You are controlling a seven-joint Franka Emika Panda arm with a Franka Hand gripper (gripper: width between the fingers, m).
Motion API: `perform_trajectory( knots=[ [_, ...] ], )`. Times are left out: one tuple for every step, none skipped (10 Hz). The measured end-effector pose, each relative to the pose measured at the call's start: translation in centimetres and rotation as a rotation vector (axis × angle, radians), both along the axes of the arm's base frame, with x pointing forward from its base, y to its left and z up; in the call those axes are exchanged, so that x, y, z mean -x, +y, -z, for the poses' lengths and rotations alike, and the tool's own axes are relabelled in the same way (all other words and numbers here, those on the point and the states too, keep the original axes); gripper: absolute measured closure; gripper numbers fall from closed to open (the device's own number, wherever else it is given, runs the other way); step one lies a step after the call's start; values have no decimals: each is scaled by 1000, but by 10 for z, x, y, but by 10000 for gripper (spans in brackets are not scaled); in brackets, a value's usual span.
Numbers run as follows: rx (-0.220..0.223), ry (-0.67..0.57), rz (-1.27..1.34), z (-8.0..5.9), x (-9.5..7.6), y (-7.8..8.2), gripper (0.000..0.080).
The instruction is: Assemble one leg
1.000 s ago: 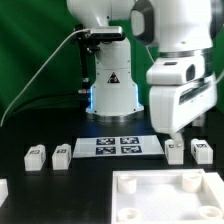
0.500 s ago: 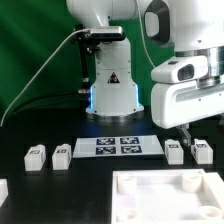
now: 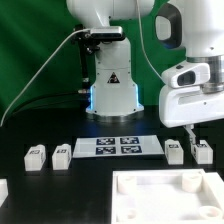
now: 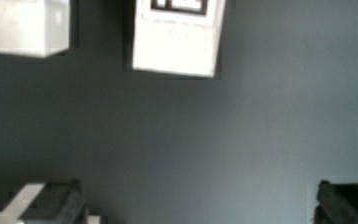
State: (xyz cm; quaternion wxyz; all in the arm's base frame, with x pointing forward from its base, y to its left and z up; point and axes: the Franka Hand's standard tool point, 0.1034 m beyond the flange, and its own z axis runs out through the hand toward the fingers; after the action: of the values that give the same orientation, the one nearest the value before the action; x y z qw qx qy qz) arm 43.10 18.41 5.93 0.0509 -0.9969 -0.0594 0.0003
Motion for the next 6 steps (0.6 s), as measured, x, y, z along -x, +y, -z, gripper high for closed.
perform_trajectory(
  knots=[
    [13,47,-8,1,4,-1,151],
    [46,179,-27,0,9,-5,151],
    [70,301,-18,0,12,-4,151],
    [93,434,-23,4,17,-4,151],
    [103,536,-15,11,17,-3,151],
    [118,638,-20,13,19,-2,151]
  ],
)
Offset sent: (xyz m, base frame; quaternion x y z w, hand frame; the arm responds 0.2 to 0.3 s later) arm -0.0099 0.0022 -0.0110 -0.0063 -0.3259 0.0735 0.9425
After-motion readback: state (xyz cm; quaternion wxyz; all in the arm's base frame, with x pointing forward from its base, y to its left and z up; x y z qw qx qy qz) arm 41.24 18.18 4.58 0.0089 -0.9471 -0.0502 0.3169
